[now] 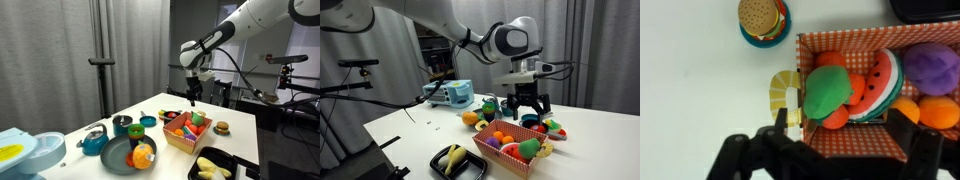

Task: Take the pear plush toy from the box and put it on the oven tray

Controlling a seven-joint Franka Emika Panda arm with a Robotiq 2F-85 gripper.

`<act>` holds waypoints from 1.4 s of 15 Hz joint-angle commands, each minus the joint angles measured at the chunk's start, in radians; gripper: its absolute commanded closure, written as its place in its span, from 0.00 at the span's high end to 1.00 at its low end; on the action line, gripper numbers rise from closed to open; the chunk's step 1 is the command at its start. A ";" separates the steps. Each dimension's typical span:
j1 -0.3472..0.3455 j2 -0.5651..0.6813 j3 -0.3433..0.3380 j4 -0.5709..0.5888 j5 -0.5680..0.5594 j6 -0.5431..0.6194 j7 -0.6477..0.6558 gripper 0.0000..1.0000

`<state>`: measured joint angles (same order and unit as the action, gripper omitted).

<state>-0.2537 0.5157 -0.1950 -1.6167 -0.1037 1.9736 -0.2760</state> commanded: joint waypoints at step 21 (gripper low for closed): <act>0.052 0.168 -0.010 0.042 -0.076 -0.017 0.299 1.00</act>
<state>-0.2178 0.6799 -0.1840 -1.6047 -0.1433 2.0111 0.0192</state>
